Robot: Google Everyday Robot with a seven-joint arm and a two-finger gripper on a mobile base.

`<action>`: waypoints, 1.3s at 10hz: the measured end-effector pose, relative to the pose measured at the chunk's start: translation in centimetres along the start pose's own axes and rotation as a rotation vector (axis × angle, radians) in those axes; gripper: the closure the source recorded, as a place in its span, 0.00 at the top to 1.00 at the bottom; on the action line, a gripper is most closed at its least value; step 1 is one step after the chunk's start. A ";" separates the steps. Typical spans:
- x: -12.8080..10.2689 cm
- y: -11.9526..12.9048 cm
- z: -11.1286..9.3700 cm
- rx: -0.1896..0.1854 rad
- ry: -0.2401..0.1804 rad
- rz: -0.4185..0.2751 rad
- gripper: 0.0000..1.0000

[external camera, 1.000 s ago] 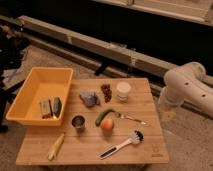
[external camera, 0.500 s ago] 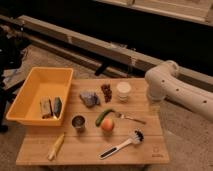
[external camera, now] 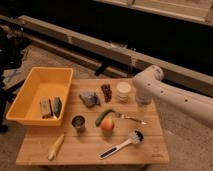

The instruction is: Place fork in paper cup

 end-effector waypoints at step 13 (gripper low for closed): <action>-4.1 2.3 6.9 -0.098 -0.080 0.033 0.65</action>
